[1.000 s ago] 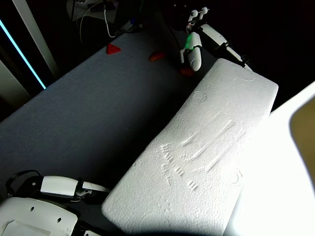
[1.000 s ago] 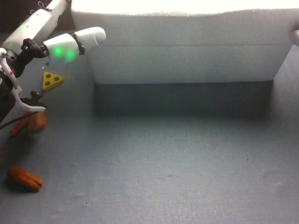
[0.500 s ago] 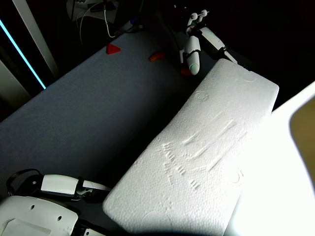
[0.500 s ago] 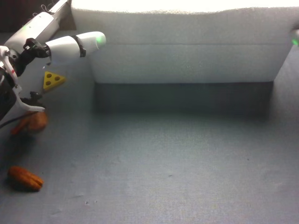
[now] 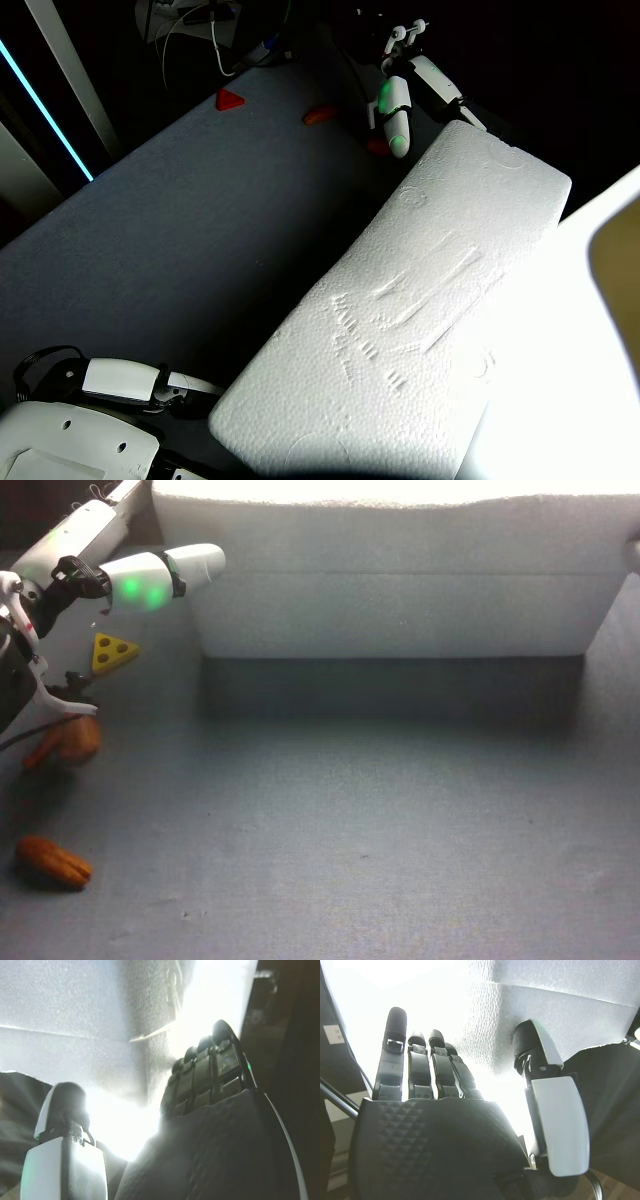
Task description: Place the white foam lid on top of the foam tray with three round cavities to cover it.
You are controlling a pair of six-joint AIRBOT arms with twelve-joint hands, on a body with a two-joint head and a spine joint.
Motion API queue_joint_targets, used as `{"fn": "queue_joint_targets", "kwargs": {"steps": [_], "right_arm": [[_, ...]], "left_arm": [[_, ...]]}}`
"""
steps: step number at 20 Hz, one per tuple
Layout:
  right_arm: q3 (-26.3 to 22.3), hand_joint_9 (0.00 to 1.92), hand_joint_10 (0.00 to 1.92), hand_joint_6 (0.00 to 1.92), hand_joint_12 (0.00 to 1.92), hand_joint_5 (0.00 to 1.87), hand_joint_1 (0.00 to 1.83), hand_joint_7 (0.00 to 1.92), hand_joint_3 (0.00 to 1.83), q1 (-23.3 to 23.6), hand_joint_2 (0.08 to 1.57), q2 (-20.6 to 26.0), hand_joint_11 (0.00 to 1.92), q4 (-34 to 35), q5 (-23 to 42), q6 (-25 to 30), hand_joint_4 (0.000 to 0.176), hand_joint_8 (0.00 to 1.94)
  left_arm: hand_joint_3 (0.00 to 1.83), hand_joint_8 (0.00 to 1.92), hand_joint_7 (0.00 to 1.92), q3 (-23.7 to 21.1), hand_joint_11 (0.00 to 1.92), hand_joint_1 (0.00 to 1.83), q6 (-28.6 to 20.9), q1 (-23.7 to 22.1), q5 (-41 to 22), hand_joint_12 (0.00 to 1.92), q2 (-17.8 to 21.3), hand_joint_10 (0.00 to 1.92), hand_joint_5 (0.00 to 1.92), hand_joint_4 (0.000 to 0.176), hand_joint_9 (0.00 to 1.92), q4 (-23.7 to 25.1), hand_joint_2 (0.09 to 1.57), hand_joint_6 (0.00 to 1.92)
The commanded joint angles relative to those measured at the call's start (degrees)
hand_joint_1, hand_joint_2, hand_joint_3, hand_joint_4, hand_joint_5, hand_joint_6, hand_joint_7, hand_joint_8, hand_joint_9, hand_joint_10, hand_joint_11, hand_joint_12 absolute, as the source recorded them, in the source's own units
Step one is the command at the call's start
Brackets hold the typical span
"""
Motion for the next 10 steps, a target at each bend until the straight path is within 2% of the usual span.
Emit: {"fn": "queue_joint_targets", "kwargs": {"steps": [1,2,3,5,6,7,8,9,10], "right_arm": [[-0.72,0.01,0.01,0.0,0.76,0.0,0.54,0.0,0.0,0.81,1.3,0.08,0.0,-4.18,5.95,-0.04,0.0,0.0],[-0.81,0.02,0.01,0.0,0.89,0.0,0.56,0.0,0.0,0.91,1.31,0.08,0.0,-4.4,6.08,-0.04,0.0,0.0],[-0.84,0.02,0.02,0.0,0.93,0.0,0.55,0.0,0.0,0.96,1.3,0.08,0.0,-4.48,6.1,-0.04,0.0,0.0],[-1.01,0.02,0.01,0.0,0.85,0.0,0.52,0.0,0.0,0.99,1.29,0.09,0.0,-4.48,6.34,-0.04,0.0,0.0],[-1.11,0.0,0.0,0.0,0.69,0.0,0.53,0.0,0.0,0.99,1.28,0.09,0.0,-4.48,6.62,-0.04,0.0,0.0],[-1.41,0.0,0.0,0.0,0.61,0.0,0.53,0.0,0.0,0.99,1.3,0.27,0.0,-4.49,7.22,-0.04,0.0,0.0],[-1.78,0.0,0.0,0.0,0.59,0.0,0.54,0.0,0.0,0.99,1.31,0.55,0.0,-4.78,7.79,-0.04,0.0,0.0],[-2.19,0.0,0.0,0.0,0.51,0.0,0.53,0.0,0.0,0.99,1.32,0.97,0.0,-5.12,8.24,-0.04,0.0,0.0],[-2.2,0.0,0.0,0.0,0.39,0.0,0.53,0.0,0.0,0.99,1.32,1.08,0.0,-5.17,8.25,-0.04,0.0,0.0]], "left_arm": [[0.0,0.0,0.0,-0.24,0.0,0.41,-0.23,-0.22,-7.1,0.37,-0.16,0.0,0.08,0.0,0.0,2.72,1.14,0.0],[0.0,0.0,0.0,-0.26,0.0,0.44,-0.36,-0.02,-7.26,0.27,-0.16,0.0,0.09,0.0,0.0,2.67,1.13,0.0],[0.0,0.0,0.0,-0.28,0.0,0.43,-0.43,0.11,-7.36,0.26,-0.16,0.0,0.09,0.0,0.0,2.57,1.14,0.0],[0.0,0.0,0.0,-0.43,0.0,0.44,-0.69,0.38,-7.78,0.22,-0.08,0.0,0.09,0.0,0.0,2.46,1.14,0.0],[0.0,0.0,0.0,-0.53,0.0,0.45,-0.69,0.49,-7.91,0.12,-0.01,0.0,0.09,0.0,0.0,2.41,1.14,0.0],[0.0,0.0,0.0,-0.56,0.0,0.45,-0.76,0.64,-8.11,0.1,0.01,0.0,0.09,0.0,0.0,2.34,1.13,0.0],[0.0,0.0,0.0,-0.61,0.0,0.45,-0.77,0.69,-8.18,0.15,0.02,0.0,0.09,0.0,0.0,2.34,1.13,0.0],[0.0,0.0,0.0,-0.63,0.0,0.43,-0.78,0.68,-8.3,0.29,0.0,0.0,0.1,0.0,0.0,2.34,1.13,0.0],[0.0,0.0,0.0,-0.64,0.0,0.44,-0.78,0.58,-8.25,0.38,-0.03,0.0,0.1,0.0,0.0,2.34,1.13,0.0]]}}
